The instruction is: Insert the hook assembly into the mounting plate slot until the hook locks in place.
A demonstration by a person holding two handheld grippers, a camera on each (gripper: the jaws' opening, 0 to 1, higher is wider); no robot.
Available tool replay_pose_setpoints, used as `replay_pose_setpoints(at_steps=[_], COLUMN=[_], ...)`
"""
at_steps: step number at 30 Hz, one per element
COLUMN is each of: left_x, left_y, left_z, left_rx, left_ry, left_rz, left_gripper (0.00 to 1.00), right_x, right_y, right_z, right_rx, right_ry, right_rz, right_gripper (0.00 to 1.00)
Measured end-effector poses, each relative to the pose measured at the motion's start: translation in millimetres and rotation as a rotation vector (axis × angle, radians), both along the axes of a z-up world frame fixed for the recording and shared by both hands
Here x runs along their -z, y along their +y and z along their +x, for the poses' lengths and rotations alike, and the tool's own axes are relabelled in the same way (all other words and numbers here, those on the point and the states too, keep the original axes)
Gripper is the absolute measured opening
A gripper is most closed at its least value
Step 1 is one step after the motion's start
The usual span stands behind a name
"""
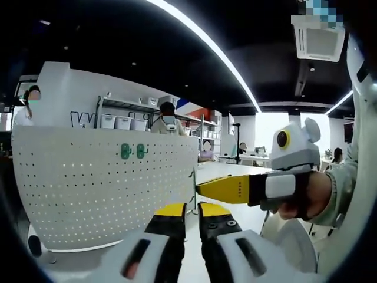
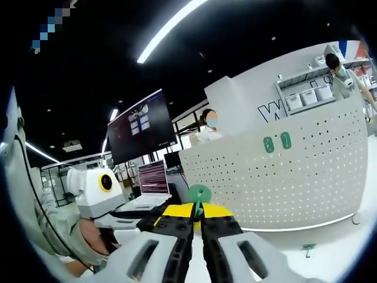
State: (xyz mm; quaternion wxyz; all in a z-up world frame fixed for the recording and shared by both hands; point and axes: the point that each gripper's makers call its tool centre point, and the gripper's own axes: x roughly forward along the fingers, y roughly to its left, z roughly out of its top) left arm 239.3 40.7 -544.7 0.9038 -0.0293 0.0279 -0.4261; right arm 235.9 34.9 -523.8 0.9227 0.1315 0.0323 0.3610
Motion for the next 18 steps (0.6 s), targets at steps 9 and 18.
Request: replay_pose_setpoints(at_steps=[9, 18], left_x=[19.4, 54.5], left_y=[7, 16], left_z=[1.9, -0.7], left_rx=[-0.035, -0.06], left_ry=[0.036, 0.101], left_rz=[0.036, 0.103], left_gripper=[0.16, 0.23], right_x=[4.1, 5.8], right_y=[-1, -10], right_z=[6, 18], right_rx=[0.008, 0.039], right_ry=[0.002, -0.01], right_rz=[-0.009, -0.031], right_gripper=[0.02, 0.02])
